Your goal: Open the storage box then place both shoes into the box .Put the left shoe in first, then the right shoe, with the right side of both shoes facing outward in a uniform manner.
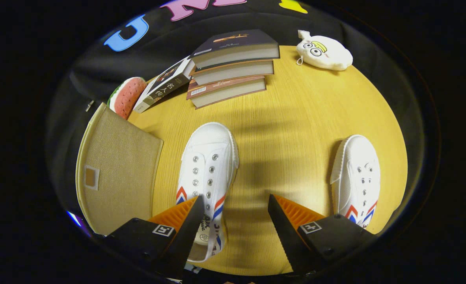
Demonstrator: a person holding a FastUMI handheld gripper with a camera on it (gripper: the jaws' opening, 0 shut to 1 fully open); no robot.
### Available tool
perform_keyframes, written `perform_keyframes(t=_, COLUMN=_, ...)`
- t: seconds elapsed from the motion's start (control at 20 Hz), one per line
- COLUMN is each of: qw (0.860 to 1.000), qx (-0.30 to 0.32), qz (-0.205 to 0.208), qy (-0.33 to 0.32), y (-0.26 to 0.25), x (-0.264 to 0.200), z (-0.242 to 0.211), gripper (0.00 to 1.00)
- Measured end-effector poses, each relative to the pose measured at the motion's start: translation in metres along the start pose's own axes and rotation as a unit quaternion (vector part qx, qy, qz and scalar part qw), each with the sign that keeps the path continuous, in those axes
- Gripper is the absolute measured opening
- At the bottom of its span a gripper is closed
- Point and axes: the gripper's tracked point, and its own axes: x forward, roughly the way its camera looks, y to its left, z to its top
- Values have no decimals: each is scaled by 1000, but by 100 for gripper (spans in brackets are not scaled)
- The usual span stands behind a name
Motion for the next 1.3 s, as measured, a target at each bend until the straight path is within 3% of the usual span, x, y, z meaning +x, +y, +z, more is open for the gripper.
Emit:
perform_keyframes(t=0.15, qw=1000, qx=-7, qz=14, qy=14, y=7, x=9, z=-3, gripper=94)
perform_keyframes(t=0.25, qw=999, qx=13, qz=41, qy=29, y=18, x=11, z=-7, gripper=78)
perform_keyframes(t=0.3, qw=997, qx=40, qz=50, qy=38, y=23, x=14, z=-7, gripper=59)
perform_keyframes(t=0.4, qw=995, qx=73, qz=51, qy=52, y=22, x=16, z=-9, gripper=35)
perform_keyframes(t=0.5, qw=994, qx=75, qz=60, qy=53, y=23, x=15, z=-11, gripper=33)
perform_keyframes(t=0.65, qw=992, qx=98, qz=64, qy=49, y=18, x=17, z=-9, gripper=21)
perform_keyframes(t=0.7, qw=991, qx=104, qz=69, qy=53, y=20, x=12, z=-10, gripper=10)
perform_keyframes(t=0.95, qw=987, qx=121, qz=83, qy=64, y=27, x=5, z=-11, gripper=7)
perform_keyframes(t=1.3, qw=983, qx=159, qz=81, qy=29, y=40, x=-48, z=7, gripper=6)
